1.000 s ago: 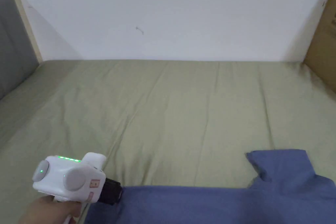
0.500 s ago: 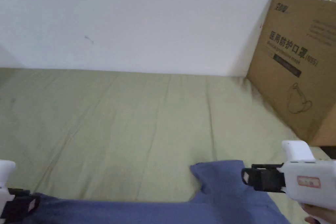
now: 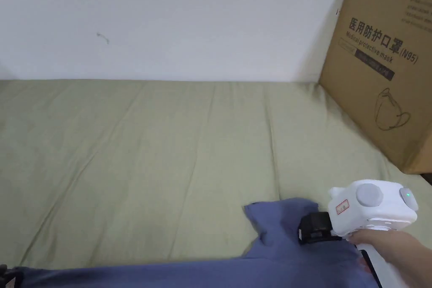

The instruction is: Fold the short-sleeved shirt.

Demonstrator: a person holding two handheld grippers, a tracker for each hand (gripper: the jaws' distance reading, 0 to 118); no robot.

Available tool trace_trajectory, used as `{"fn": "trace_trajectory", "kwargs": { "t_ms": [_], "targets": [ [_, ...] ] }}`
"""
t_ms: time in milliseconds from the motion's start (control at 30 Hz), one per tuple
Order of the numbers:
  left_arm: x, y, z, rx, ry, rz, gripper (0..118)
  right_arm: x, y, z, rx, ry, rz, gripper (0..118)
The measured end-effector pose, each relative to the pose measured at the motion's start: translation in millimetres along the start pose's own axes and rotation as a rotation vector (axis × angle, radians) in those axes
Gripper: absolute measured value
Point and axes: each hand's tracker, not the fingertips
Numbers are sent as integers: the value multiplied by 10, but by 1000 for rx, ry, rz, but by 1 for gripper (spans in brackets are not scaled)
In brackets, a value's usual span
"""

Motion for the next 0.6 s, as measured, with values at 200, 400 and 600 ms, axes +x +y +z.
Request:
{"fn": "trace_trajectory", "kwargs": {
  "t_ms": [200, 400, 600],
  "targets": [
    [-50, -110, -10, 5, -9, 78, 3, -35, -142, 437, 89, 0, 14, 3],
    [-42, -158, 112, 57, -8, 154, 3, 40, -369, 972, 239, 90, 27, 3],
    [-106, 118, 169, 180, 50, 196, 3, 23, -456, 1521, 457, 108, -46, 3]
  ]
}}
